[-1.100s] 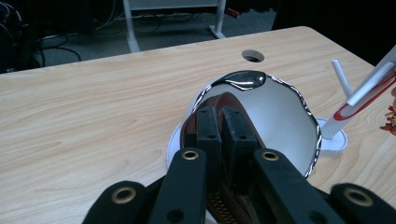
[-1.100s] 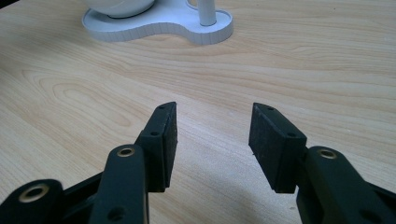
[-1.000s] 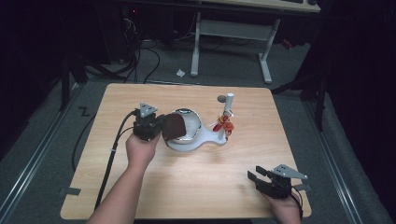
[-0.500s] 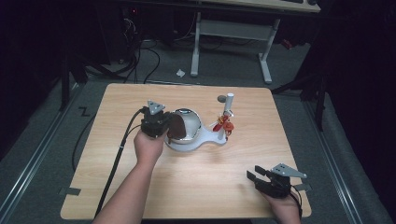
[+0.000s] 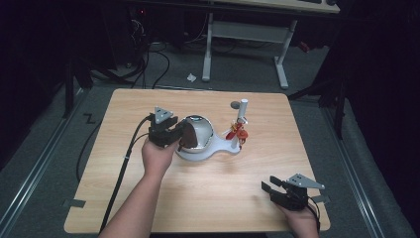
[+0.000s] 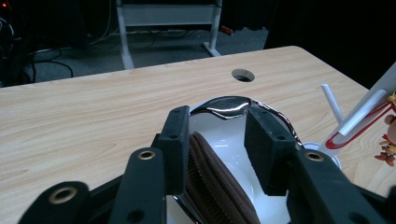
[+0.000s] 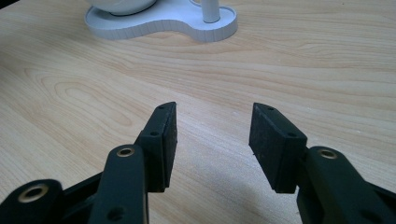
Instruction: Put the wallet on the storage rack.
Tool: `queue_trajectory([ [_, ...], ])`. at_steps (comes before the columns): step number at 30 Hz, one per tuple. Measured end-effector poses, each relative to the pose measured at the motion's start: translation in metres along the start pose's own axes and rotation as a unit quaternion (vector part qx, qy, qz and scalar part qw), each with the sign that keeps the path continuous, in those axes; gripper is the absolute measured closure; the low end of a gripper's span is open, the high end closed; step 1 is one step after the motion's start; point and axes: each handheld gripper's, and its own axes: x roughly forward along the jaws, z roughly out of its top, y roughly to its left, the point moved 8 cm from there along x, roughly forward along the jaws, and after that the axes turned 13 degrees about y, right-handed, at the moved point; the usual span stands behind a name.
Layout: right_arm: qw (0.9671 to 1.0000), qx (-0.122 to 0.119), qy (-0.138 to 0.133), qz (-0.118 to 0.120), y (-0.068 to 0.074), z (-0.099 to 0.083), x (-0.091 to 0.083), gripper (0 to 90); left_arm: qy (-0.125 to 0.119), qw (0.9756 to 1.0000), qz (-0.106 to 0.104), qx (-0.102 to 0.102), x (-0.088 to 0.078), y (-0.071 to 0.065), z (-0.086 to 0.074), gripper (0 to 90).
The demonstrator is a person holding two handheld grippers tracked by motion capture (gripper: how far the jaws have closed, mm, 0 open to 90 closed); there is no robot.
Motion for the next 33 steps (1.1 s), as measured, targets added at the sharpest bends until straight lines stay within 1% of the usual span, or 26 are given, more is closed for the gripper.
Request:
queue_trajectory([
  [3, 1.0, 0.001, 0.001, 0.0, 0.0, 0.0, 0.001, 51.8, -0.004, 1.0, -0.004, 0.004, -0.004, 0.0, 0.001, 54.8],
  [5, 1.0, 0.0, 0.001, 0.0, 0.0, 0.0, 0.001, 51.8, -0.007, 0.9999, -0.013, 0.006, -0.006, 0.0, 0.001, 53.8],
  [8, 1.0, -0.001, 0.0, -0.001, 0.001, 0.0, 0.0, 51.8, -0.007, 0.9998, -0.015, 0.008, -0.01, 0.002, 0.0, 52.2],
  [12, 1.0, -0.003, 0.002, -0.001, 0.001, 0.0, 0.001, 51.8, -0.014, 0.9998, -0.011, 0.01, -0.018, 0.006, -0.001, 49.9],
  [16, 1.0, -0.004, 0.003, -0.001, 0.002, 0.0, 0.002, 51.7, -0.014, 0.9998, -0.004, 0.016, -0.025, 0.009, -0.004, 46.6],
  [20, 1.0, -0.005, 0.005, -0.002, 0.003, 0.0, 0.003, 51.8, -0.007, 0.9997, -0.01, 0.02, -0.03, 0.01, -0.009, 42.0],
  [22, 1.0, -0.005, 0.006, -0.002, 0.003, 0.0, 0.003, 51.7, -0.01, 0.9996, -0.012, 0.022, -0.034, 0.01, -0.012, 39.5],
  [24, 1.0, -0.006, 0.007, -0.002, 0.003, -0.001, 0.004, 51.7, -0.02, 0.9993, -0.018, 0.025, -0.04, 0.01, -0.015, 36.9],
  [27, 1.0, -0.006, 0.007, -0.002, 0.003, -0.001, 0.005, 51.7, -0.028, 0.999, -0.027, 0.02, -0.048, 0.015, -0.022, 33.7],
  [30, 0.9999, -0.006, 0.008, -0.003, 0.003, -0.001, 0.005, 51.7, -0.026, 0.999, -0.032, 0.019, -0.054, 0.021, -0.032, 30.7],
  [33, 0.9999, -0.006, 0.008, -0.003, 0.003, -0.001, 0.005, 51.6, -0.009, 0.9991, -0.03, 0.029, -0.056, 0.026, -0.046, 26.7],
])
